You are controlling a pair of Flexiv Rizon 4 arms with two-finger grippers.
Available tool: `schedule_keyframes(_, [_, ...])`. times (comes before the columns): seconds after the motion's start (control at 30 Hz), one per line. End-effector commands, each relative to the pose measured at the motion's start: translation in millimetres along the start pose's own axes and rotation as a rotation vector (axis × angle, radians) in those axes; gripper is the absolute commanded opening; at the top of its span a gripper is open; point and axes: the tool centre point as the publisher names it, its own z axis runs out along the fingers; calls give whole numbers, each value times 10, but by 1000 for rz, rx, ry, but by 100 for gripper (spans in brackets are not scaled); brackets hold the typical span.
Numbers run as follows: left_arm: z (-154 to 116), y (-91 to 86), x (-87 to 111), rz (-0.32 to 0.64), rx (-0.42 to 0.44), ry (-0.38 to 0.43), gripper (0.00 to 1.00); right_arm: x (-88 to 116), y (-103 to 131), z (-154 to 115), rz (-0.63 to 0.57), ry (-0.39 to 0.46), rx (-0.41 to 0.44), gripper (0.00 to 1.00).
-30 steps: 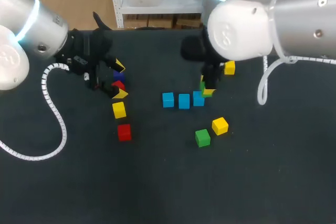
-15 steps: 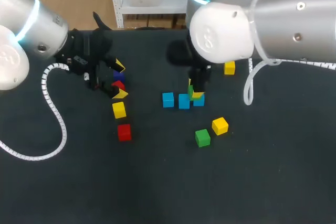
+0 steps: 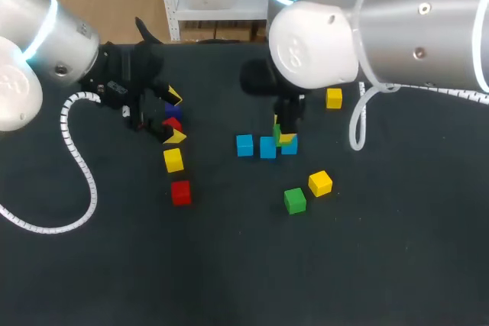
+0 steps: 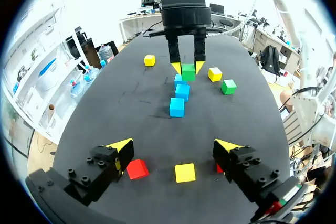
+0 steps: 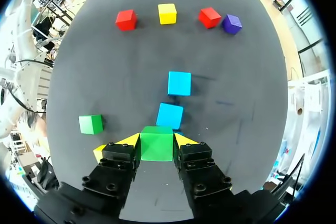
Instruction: Place the blue cubes, place green cubes on the blue cubes, place the yellow cubes on the green cubes, then place the red cubes on the yellow cubes, and place purple cube on the red cubes.
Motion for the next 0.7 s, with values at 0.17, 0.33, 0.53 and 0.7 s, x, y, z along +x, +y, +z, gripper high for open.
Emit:
schedule_keyframes(0.17, [-4, -6, 18, 4, -1, -6, 100, 19, 49, 44, 2, 2, -4, 0])
schedule_keyframes(0.33, [-4, -6, 18, 4, -1, -6, 100, 24, 45, 72, 4, -3, -10, 0])
schedule_keyframes(0.53, [-4, -6, 18, 4, -1, -6, 100, 3, 37, 74, -4, -5, -7, 0])
schedule_keyframes(0.7, [-4, -6, 18, 4, -1, -6, 100, 0, 22, 97, -4, -7, -13, 0])
